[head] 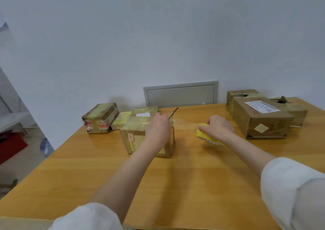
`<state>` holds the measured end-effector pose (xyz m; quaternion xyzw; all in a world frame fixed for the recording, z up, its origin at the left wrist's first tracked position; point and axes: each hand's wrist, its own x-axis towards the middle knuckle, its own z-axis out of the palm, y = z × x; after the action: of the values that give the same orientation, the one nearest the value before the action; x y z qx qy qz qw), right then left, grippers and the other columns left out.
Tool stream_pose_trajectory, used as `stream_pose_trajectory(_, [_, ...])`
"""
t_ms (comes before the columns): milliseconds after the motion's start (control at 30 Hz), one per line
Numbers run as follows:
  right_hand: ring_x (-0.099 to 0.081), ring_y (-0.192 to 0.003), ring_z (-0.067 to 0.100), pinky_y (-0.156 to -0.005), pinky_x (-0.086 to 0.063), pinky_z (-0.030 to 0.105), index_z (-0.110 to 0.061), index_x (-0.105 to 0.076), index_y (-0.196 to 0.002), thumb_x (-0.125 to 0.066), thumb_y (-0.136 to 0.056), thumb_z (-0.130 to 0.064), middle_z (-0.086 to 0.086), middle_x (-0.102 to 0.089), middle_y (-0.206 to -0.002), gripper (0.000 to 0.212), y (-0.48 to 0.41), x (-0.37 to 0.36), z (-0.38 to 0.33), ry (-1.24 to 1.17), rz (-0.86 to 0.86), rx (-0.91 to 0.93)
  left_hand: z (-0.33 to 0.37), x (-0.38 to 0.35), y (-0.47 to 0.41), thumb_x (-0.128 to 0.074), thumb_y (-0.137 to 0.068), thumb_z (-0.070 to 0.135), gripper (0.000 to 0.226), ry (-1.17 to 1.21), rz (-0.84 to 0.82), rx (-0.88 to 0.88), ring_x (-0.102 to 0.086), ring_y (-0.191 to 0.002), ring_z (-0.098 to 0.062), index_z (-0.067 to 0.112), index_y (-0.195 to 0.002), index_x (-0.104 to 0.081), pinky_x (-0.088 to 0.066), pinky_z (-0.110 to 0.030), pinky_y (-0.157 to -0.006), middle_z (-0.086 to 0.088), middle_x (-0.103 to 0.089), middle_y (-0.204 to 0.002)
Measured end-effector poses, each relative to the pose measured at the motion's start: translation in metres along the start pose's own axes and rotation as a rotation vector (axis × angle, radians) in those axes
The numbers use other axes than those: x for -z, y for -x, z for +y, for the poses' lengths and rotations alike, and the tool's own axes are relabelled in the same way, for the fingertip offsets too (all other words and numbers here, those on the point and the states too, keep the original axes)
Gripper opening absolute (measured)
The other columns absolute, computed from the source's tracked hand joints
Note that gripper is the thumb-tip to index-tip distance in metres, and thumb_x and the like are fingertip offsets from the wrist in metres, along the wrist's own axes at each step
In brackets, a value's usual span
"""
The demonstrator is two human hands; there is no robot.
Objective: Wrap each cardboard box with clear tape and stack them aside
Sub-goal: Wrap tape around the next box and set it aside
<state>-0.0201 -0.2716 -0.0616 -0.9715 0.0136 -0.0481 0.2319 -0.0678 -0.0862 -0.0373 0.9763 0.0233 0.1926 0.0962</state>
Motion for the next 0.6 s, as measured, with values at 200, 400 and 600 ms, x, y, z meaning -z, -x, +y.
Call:
stream_pose_trajectory(200, [-0.059, -0.101, 0.028, -0.074, -0.046, 0.031, -0.014, -0.062, -0.109, -0.052, -0.090, -0.040, 0.006, -0.065, -0.112, 0.035, 0.0033, 0.0001, 0.0051, 0.083, -0.061, 0.047, 0.0030, -0.0097, -0.0063, -0.041, -0.097, 0.008, 0.023, -0.168, -0.098, 0.045, -0.050, -0.069, -0.017, 0.005, -0.105, -0.062, -0.041, -0.025, -0.054, -0.008, -0.056, -0.089])
stream_pose_trajectory(400, [-0.054, -0.118, 0.024, -0.084, -0.043, 0.031, -0.032, -0.055, -0.126, -0.049, -0.093, -0.047, 0.000, -0.059, -0.130, 0.037, 0.0044, -0.0025, 0.0018, 0.078, -0.064, 0.092, 0.0050, -0.0109, -0.0069, -0.041, -0.100, 0.015, 0.023, -0.145, -0.144, 0.035, -0.057, -0.074, -0.020, 0.006, -0.107, -0.061, -0.051, -0.028, -0.061, -0.005, -0.055, -0.087])
stream_pose_trajectory(600, [-0.054, -0.117, 0.024, -0.083, -0.044, 0.034, -0.035, -0.051, -0.126, -0.045, -0.096, -0.049, -0.001, -0.059, -0.130, 0.033, 0.0110, 0.0017, 0.0050, 0.065, -0.082, 0.154, 0.0090, -0.0070, -0.0046, -0.039, -0.101, 0.016, 0.024, -0.090, -0.173, 0.047, -0.055, -0.071, -0.020, 0.006, -0.100, -0.060, -0.049, -0.029, -0.060, -0.003, -0.049, -0.077])
